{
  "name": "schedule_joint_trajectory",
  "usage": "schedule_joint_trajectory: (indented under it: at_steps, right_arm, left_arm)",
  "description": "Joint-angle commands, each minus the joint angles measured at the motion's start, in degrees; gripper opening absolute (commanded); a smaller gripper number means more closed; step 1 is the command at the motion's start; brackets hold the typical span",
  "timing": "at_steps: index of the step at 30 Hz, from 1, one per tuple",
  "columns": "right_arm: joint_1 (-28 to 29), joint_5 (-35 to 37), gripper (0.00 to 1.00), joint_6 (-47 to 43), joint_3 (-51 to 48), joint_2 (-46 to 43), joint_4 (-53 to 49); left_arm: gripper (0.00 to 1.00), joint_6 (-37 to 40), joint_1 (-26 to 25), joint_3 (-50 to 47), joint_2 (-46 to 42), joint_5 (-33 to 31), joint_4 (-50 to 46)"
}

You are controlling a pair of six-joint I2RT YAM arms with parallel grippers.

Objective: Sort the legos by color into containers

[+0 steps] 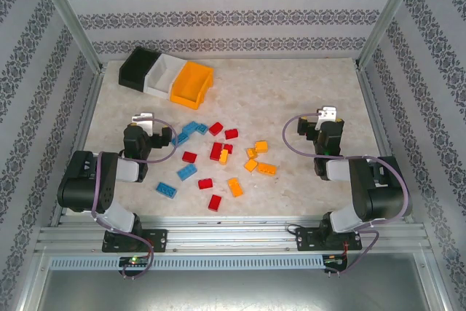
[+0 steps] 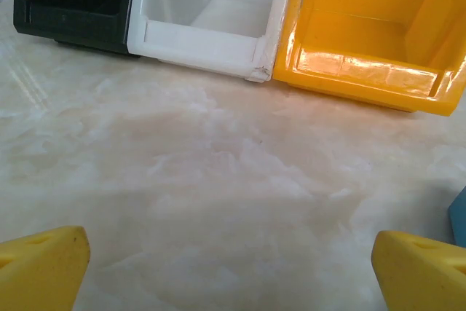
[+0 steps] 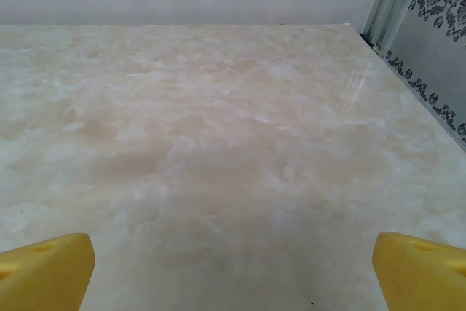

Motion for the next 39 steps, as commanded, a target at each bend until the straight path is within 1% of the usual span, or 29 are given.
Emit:
schedule_joint_trajectory:
  at_steps: [1,13,18,35,37,39]
  right_arm:
    - [0.06,0.77,0.98,1.03,-0.62,0.37,2.06]
    - [0.07,0.80,0.98,1.13,-0.62,0.40,2.06]
    - [-0.24,0.16,0.98,1.29,-0.62,0.43,2.06]
    - [-1.14,-2.15,0.98,1.56,-0.28,0.01,0.97]
    - [-1.16,-3.42,0.98,1.07,0.49,-0.33,-0.80]
    - [-1.04,-2.87,0.98,1.03,0.96,-1.00,-1.73]
  left_arm:
    - [1.00,0.70,-0.04,0.45,-0.08,0.52,1.34]
    - [1.00,0.52,-0.10,0.33,-0.08,0.41,1.38]
    - [1.00,-0.44,-0.08,1.07,-0.07,-2.24,0.20]
    - [1.00,-0.57,0.04,1.19,-0.08,-2.29,-0.09]
    - [1.00,-1.02,0.00,1.00,-0.39,-3.81,0.11]
    - [1.00,-1.56,-0.01,1.17,-1.92,-5.17,-1.37]
